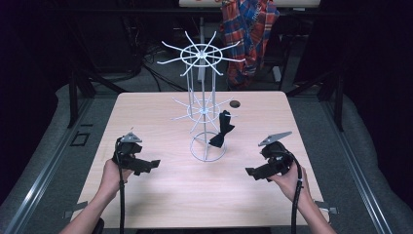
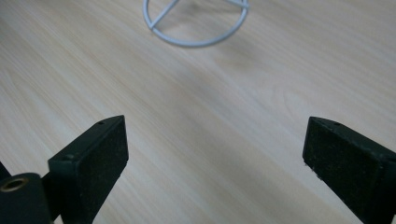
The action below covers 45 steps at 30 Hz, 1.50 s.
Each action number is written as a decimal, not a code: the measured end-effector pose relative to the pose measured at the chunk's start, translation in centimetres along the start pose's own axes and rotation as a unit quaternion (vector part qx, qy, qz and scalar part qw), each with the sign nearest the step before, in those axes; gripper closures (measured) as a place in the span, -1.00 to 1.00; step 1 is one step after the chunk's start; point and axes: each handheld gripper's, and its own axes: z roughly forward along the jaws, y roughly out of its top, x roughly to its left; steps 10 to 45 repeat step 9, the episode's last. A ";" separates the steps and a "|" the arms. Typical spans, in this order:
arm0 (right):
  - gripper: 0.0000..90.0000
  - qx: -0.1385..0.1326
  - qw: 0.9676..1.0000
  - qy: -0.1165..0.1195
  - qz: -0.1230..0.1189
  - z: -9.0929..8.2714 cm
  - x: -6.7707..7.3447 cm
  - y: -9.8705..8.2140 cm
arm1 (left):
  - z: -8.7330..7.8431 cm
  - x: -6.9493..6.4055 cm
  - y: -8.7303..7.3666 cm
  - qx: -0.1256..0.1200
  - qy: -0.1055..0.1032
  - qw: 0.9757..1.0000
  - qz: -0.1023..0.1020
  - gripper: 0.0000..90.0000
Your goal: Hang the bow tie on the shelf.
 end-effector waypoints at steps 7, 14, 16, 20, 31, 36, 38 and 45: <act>-0.96 0.043 0.999 -0.019 -0.018 1.7 -0.5 -1.0 | 0.2 -0.2 0.1 0.005 -0.005 1.000 0.005 -0.93; -0.97 0.049 0.998 -0.025 -0.023 2.1 -0.5 -1.0 | 0.3 -0.2 0.1 0.008 -0.005 1.000 0.007 -0.93; -0.97 0.049 0.998 -0.025 -0.023 2.1 -0.5 -1.0 | 0.3 -0.2 0.1 0.008 -0.005 1.000 0.007 -0.93; -0.97 0.049 0.998 -0.025 -0.023 2.1 -0.5 -1.0 | 0.3 -0.2 0.1 0.008 -0.005 1.000 0.007 -0.93; -0.97 0.049 0.998 -0.025 -0.023 2.1 -0.5 -1.0 | 0.3 -0.2 0.1 0.008 -0.005 1.000 0.007 -0.93; -0.97 0.049 0.998 -0.025 -0.023 2.1 -0.5 -1.0 | 0.3 -0.2 0.1 0.008 -0.005 1.000 0.007 -0.93; -0.97 0.049 0.998 -0.025 -0.023 2.1 -0.5 -1.0 | 0.3 -0.2 0.1 0.008 -0.005 1.000 0.007 -0.93; -0.97 0.049 0.998 -0.025 -0.023 2.1 -0.5 -1.0 | 0.3 -0.2 0.1 0.008 -0.005 1.000 0.007 -0.93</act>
